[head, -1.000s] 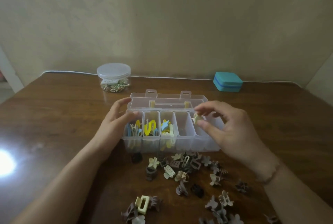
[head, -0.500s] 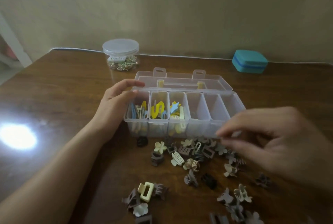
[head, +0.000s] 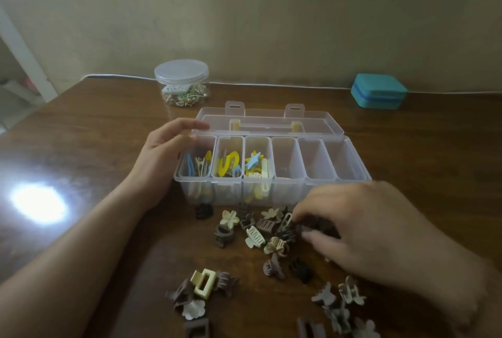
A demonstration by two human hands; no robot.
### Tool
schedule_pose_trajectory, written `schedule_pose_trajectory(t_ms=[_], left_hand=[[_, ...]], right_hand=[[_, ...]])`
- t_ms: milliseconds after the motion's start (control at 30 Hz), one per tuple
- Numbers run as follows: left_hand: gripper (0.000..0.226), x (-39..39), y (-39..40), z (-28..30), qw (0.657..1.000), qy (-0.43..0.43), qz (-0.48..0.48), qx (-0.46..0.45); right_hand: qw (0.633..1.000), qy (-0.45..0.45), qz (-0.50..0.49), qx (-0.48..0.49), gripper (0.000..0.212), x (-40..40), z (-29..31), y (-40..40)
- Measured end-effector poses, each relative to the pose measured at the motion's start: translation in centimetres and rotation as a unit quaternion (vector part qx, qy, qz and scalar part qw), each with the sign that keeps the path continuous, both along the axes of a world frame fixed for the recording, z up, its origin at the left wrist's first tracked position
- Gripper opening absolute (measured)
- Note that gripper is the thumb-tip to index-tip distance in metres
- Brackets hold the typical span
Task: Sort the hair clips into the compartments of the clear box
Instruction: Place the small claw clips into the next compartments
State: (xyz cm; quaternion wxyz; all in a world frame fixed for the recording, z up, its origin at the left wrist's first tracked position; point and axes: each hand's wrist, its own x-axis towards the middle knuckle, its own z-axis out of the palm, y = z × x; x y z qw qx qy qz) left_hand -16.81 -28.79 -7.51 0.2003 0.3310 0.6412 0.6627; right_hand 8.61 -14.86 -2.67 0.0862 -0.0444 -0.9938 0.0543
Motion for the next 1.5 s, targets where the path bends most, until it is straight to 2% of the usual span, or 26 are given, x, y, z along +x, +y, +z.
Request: schedule_pose_trajectory(t_ms=[67, 133, 167, 233, 367, 467, 567, 667, 733, 833, 933, 1000, 1100, 1200, 1333, 1433, 1500], left_hand=[[0.028, 0.1, 0.0, 0.0, 1.0, 0.001, -0.002, 0.003], [0.028, 0.2, -0.1, 0.0, 1.0, 0.003, -0.012, 0.001], [0.028, 0.3, 0.0, 0.0, 1.0, 0.008, -0.018, -0.003], [0.028, 0.5, 0.0, 0.2, 0.999, 0.022, -0.023, -0.009], [0.026, 0.9, 0.0, 0.2, 0.999, 0.046, -0.01, -0.004], [0.025, 0.8, 0.0, 0.0, 0.998, 0.058, 0.002, -0.003], [0.028, 0.7, -0.1, -0.1, 0.998, 0.064, 0.005, -0.001], [0.027, 0.7, -0.1, -0.1, 0.998, 0.067, 0.006, -0.008], [0.027, 0.8, 0.0, 0.0, 0.998, 0.066, 0.006, -0.012], [0.028, 0.8, 0.0, 0.0, 0.998, 0.061, 0.002, -0.015], [0.028, 0.7, 0.1, -0.1, 0.998, 0.06, -0.001, -0.016], [0.029, 0.5, 0.1, -0.2, 0.998, 0.059, -0.004, -0.017], [0.029, 0.5, 0.1, -0.2, 0.998, 0.059, -0.009, -0.02], [0.029, 0.6, 0.1, -0.2, 0.998, 0.059, -0.008, -0.015], [0.029, 0.7, 0.1, -0.1, 0.998, 0.054, -0.006, -0.014], [0.028, 0.7, 0.1, 0.0, 0.999, 0.051, -0.009, -0.014], [0.028, 0.8, 0.1, 0.1, 0.999, 0.05, -0.008, -0.014]], right_hand=[[0.995, 0.032, -0.011, -0.094, 0.02, 0.3, 0.9, 0.1], [0.97, 0.12, -0.033, -0.211, 0.019, 0.4, 1.7, 0.2], [0.958, 0.164, -0.045, -0.23, 0.021, 0.2, 1.9, 0.3], [0.955, 0.214, -0.069, -0.193, 0.024, -0.8, 2.0, 0.3], [0.968, 0.209, -0.089, -0.103, 0.03, -1.8, 1.2, 0.4], [0.966, 0.231, -0.031, -0.108, 0.019, -0.7, 1.5, 0.2], [0.987, 0.129, 0.043, -0.089, 0.02, -0.1, 1.5, -0.3], [1.0, 0.001, 0.006, 0.02, 0.025, -0.4, 0.9, -0.7], [0.999, -0.021, 0.0, 0.046, 0.028, -0.5, 0.5, -0.8], [0.998, -0.001, 0.002, 0.068, 0.024, -0.8, 0.0, -0.7], [0.998, 0.022, -0.015, 0.057, 0.023, -0.6, -0.1, -0.2], [0.998, 0.06, -0.018, -0.008, 0.019, 0.1, 0.7, -0.3], [0.972, 0.175, -0.02, -0.154, 0.014, 0.5, 1.8, -0.4], [0.95, 0.267, -0.062, -0.151, 0.013, -0.4, 1.3, 0.0], [0.962, 0.246, -0.079, -0.09, 0.016, -1.1, 0.4, 0.2], [0.974, 0.209, -0.003, -0.091, 0.013, -0.4, 0.7, -0.2], [0.985, 0.14, 0.047, -0.089, 0.012, -0.1, 0.8, -0.6]])
